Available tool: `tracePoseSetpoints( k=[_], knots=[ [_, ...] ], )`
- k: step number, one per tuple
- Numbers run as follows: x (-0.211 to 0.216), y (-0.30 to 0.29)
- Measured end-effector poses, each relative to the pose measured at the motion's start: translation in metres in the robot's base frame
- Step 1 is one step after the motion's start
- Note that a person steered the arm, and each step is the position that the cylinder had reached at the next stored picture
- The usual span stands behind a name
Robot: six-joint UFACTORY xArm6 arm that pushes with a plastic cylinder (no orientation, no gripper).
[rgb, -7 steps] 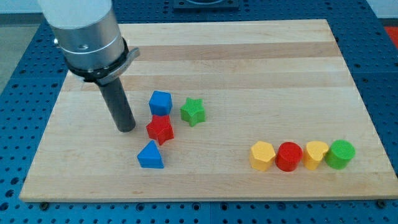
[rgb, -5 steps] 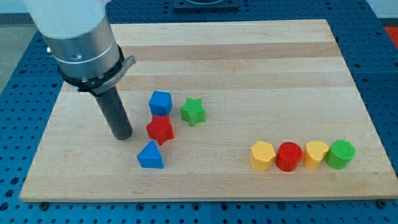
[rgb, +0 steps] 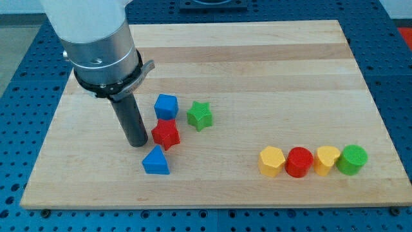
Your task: Place the blue triangle below the green star
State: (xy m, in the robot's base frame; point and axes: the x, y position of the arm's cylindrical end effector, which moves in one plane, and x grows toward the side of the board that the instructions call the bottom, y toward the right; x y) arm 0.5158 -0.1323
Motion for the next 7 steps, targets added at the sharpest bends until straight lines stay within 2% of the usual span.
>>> tracePoseSetpoints(
  k=[3,5,7],
  knots=[
    [0.0,0.016],
    [0.002,0.002],
    [0.048,-0.007]
  ],
)
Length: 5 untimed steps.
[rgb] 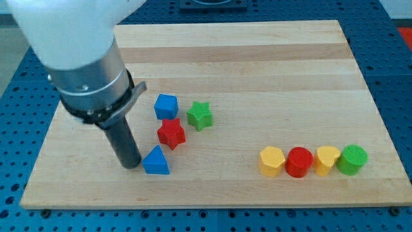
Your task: Place the blue triangle below the green star
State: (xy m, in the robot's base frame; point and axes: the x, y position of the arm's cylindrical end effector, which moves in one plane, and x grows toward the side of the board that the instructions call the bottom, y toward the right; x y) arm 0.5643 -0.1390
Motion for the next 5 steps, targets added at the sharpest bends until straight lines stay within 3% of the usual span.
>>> tracePoseSetpoints(
  k=[5],
  knots=[
    [0.01,0.025]
  ],
)
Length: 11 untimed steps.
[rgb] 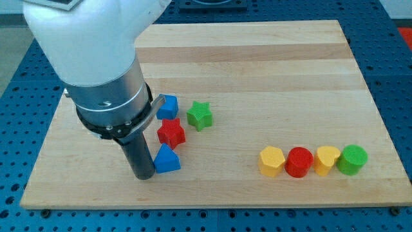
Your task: Place the blue triangle below the green star
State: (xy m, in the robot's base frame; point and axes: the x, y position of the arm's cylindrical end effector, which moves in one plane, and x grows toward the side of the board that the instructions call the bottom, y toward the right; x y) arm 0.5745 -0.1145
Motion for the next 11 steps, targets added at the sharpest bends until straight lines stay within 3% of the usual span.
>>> tracePoseSetpoints(
  k=[4,11],
  knots=[
    [-0.014,-0.019],
    [-0.007,0.05]
  ],
)
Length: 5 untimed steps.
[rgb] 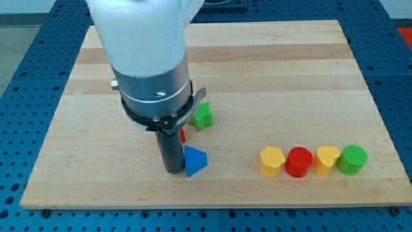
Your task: Place the blue triangle below the green star
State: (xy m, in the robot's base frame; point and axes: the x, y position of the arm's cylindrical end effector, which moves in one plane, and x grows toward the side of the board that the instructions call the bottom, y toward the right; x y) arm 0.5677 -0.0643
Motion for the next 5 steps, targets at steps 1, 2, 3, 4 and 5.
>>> tracePoseSetpoints(
  k=[1,2,3,4,5],
  knots=[
    [0.005,0.009],
    [0.01,0.02],
    [0.025,0.028],
    [0.03,0.036],
    [0.03,0.037]
  ],
)
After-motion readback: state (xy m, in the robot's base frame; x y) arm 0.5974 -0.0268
